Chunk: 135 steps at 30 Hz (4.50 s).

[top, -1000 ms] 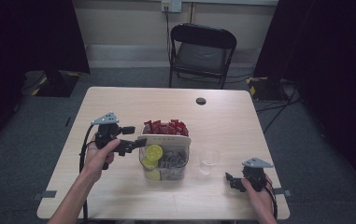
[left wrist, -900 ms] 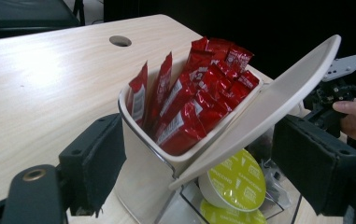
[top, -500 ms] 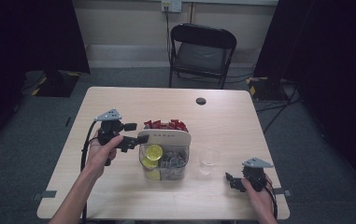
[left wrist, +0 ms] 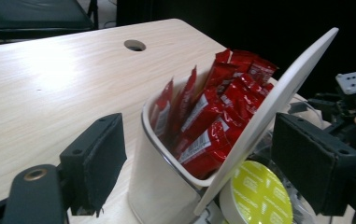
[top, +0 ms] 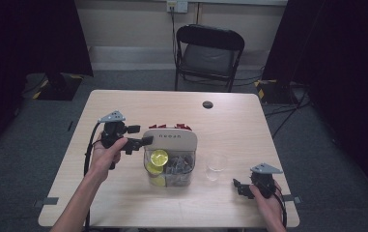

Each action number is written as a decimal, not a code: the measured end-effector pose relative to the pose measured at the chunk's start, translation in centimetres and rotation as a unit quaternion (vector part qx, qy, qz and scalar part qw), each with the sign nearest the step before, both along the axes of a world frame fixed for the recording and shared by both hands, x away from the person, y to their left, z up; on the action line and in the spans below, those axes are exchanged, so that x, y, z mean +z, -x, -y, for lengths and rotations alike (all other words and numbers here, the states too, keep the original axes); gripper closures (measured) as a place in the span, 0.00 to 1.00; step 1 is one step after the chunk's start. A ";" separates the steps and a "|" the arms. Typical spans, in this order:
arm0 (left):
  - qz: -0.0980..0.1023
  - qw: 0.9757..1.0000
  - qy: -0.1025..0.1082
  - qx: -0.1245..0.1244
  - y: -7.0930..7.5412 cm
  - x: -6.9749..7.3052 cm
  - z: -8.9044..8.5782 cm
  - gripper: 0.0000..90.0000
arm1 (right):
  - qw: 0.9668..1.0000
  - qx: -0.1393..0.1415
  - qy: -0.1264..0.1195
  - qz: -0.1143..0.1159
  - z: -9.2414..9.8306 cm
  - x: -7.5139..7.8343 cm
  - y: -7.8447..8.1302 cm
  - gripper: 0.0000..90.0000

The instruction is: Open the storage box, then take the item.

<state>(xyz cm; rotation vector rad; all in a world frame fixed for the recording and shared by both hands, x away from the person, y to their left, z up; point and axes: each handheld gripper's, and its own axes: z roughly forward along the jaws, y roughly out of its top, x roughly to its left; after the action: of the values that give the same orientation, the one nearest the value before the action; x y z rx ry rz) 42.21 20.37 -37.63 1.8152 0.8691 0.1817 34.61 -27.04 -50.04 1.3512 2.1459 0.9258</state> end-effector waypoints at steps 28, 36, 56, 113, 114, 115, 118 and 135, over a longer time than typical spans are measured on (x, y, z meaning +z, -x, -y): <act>-0.005 1.000 0.000 0.010 -0.2 0.2 -0.2 0.19 | 0.999 0.015 -0.022 0.021 -0.3 1.5 0.8 0.19; -0.006 1.000 0.001 0.005 -0.3 0.1 -0.2 0.18 | 0.998 0.050 -0.037 0.021 -1.1 3.2 1.4 0.16; -0.009 1.000 -0.002 0.000 -0.5 0.0 -0.2 0.18 | 0.984 0.144 -0.092 0.052 -3.7 8.0 3.0 0.24; -0.015 1.000 -0.001 -0.005 -0.6 -0.3 -0.2 0.17 | 0.950 0.283 -0.128 -0.007 -15.7 9.0 -3.6 0.67; -0.017 1.000 0.001 -0.005 -0.7 -0.3 -0.2 0.17 | 0.951 0.283 -0.127 -0.007 -15.8 8.9 -3.6 0.68; -0.017 1.000 0.001 -0.005 -0.7 -0.3 -0.2 0.17 | 0.951 0.282 -0.128 -0.009 -15.8 8.9 -3.6 0.68; -0.016 1.000 -0.002 -0.006 -0.7 -0.3 -0.2 0.17 | 0.951 0.283 -0.126 -0.016 -15.9 8.8 -3.6 0.70; -0.016 1.000 -0.003 -0.005 -0.6 -0.3 -0.2 0.17 | 0.944 0.300 -0.133 -0.017 -15.9 8.8 -3.3 0.94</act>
<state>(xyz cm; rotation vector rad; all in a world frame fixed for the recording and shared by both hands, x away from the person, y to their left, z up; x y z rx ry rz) 42.82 20.54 -37.96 1.8317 0.8831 0.1486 37.88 -11.14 -41.25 0.8135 2.5862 1.4719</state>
